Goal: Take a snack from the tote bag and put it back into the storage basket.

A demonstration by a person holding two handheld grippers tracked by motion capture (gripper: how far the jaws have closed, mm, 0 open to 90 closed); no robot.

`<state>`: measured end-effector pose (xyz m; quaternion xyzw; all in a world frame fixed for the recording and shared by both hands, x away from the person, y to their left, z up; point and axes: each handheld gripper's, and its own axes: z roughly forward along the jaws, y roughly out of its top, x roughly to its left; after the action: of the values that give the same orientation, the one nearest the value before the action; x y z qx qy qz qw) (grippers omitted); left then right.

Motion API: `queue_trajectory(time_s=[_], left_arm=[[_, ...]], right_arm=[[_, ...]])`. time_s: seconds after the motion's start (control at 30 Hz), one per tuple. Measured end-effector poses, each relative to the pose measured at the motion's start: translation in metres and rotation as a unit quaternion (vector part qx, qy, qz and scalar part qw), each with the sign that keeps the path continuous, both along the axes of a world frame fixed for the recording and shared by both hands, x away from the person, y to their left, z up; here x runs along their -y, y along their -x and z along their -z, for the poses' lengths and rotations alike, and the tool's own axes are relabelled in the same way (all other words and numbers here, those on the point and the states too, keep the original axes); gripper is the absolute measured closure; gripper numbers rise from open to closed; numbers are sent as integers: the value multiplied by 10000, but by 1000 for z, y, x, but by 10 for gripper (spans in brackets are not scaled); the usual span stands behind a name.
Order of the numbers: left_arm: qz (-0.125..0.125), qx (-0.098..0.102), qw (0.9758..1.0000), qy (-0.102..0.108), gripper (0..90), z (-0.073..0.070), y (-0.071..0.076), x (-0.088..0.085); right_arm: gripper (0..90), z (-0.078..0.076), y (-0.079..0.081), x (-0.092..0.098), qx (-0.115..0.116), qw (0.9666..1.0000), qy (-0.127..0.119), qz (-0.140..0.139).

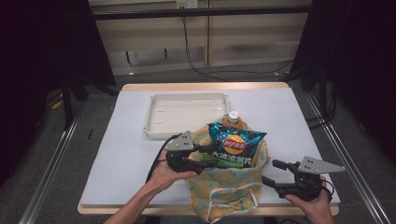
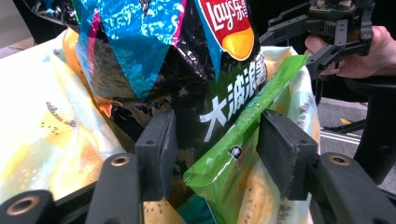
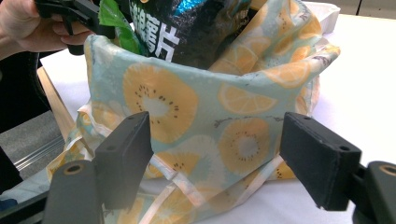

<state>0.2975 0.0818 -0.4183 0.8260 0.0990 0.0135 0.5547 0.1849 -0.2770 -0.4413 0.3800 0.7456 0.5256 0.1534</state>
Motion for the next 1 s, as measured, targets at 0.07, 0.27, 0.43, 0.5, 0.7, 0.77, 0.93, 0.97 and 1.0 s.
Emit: queue_trajectory(time_s=[0.07, 0.27, 0.43, 0.5, 0.7, 0.77, 0.93, 0.97, 1.0], left_arm=[[12, 10, 10000, 5, 477, 0, 0, 0], [157, 66, 9999, 3, 520, 0, 1, -2], [202, 19, 9998, 8, 576, -2, 4, -8], [224, 39, 9997, -67, 586, -1, 5, -10], [286, -22, 9994, -200, 605, 4, 6, -13], [344, -70, 9992, -197, 632, 3, 6, -14], [338, -84, 9992, -213, 637, 2, 7, -18], [294, -39, 9993, -212, 632, 1, 8, -19], [336, -56, 9992, -209, 648, 1, 9, -19]], right_arm=[[248, 0, 0, 0, 4, 10000, 2, -5], [246, 0, 0, 0, -4, 10000, -2, 0], [242, 0, 1, 1, 15, 10000, -26, -13], [241, 0, 1, 1, 10, 10000, -26, -4], [237, 0, 1, 0, -8, 10000, -29, -12], [236, 0, 1, 1, -3, 10000, -28, -9], [235, 0, 2, 1, -7, 10000, -26, 20], [235, 0, 2, 1, -3, 10000, -28, 6], [233, 0, 2, 1, 3, 10000, -22, 9]])
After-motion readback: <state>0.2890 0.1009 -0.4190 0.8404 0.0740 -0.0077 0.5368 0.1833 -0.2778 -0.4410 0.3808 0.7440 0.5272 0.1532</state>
